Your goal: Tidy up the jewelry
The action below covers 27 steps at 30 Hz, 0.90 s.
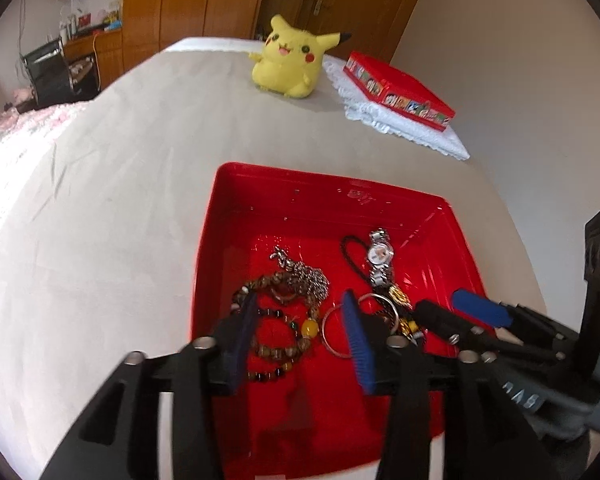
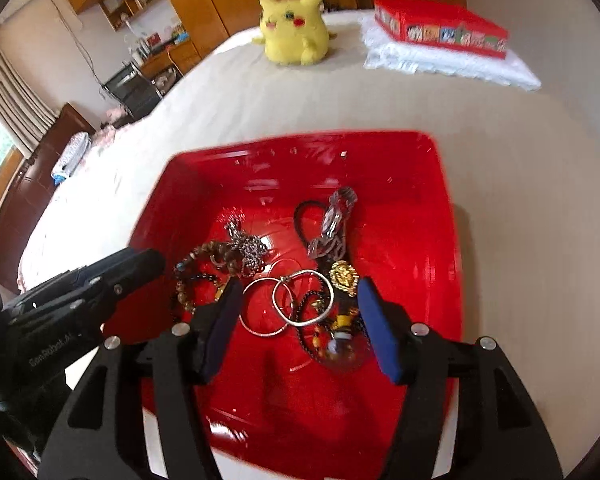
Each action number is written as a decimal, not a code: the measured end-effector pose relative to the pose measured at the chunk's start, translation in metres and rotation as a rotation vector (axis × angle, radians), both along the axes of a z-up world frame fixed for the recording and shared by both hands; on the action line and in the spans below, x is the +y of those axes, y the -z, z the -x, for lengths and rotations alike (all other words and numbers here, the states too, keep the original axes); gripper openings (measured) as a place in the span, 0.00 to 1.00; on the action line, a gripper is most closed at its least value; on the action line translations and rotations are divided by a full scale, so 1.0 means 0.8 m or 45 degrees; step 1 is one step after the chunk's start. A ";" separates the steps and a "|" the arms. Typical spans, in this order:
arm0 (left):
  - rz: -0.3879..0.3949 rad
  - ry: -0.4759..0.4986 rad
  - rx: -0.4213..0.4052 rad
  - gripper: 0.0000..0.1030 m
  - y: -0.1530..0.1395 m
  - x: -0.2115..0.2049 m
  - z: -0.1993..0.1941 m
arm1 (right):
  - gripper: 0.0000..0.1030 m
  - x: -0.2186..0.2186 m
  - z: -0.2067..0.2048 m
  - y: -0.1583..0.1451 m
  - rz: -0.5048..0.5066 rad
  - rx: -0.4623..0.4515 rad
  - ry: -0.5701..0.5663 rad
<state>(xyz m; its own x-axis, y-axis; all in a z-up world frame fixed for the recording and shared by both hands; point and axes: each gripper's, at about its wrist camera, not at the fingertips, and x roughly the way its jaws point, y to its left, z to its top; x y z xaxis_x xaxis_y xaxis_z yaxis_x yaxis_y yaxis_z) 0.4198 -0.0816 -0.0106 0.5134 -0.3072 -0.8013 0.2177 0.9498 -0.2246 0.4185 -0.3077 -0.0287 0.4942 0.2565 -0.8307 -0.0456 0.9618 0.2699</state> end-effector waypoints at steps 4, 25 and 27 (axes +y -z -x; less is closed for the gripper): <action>-0.072 -0.009 -0.059 0.64 -0.013 0.002 0.041 | 0.68 -0.007 0.033 -0.027 -0.008 -0.079 -0.014; -0.235 -0.092 -0.225 0.96 -0.035 0.025 0.166 | 0.95 0.002 0.143 -0.057 0.166 -0.124 0.002; -0.239 -0.092 -0.232 0.96 -0.036 0.026 0.167 | 0.95 0.002 0.142 -0.057 0.158 -0.107 0.006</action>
